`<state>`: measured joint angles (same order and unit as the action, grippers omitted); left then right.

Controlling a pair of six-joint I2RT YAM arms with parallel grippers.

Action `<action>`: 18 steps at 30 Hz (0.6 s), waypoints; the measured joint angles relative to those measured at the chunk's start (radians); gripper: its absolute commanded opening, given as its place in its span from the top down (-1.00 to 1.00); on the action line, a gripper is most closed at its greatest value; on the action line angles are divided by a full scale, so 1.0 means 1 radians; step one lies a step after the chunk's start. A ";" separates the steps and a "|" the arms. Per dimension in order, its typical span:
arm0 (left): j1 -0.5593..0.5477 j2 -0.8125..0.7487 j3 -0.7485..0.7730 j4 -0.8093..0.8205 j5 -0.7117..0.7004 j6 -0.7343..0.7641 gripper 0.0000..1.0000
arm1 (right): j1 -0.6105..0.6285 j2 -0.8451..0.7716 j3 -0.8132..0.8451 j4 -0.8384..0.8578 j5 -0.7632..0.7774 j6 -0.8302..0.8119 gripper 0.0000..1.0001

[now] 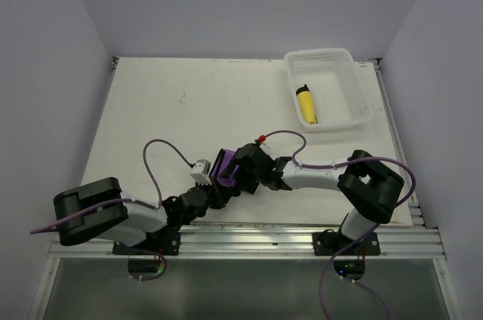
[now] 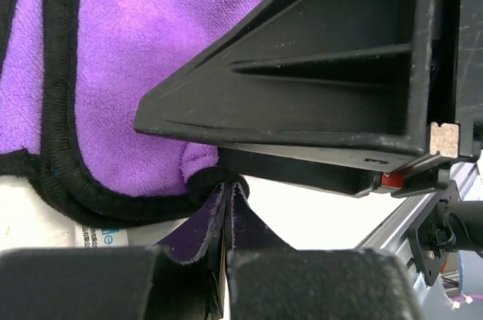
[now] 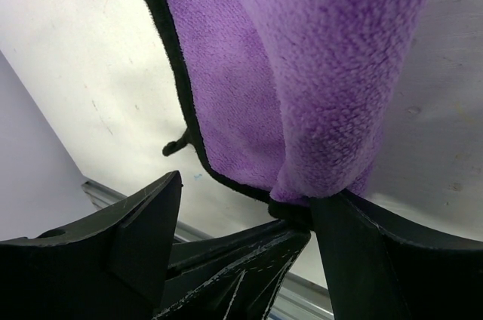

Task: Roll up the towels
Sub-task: Roll the towel

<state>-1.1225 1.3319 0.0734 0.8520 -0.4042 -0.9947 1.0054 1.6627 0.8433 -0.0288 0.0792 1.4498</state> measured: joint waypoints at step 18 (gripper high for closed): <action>0.000 0.134 0.054 -0.001 -0.055 -0.234 1.00 | -0.015 -0.002 0.000 -0.006 0.006 0.001 -0.54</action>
<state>-1.1225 1.4654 0.1272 0.8513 -0.4595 -1.2289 0.9905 1.6611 0.8433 -0.0345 0.0856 1.4509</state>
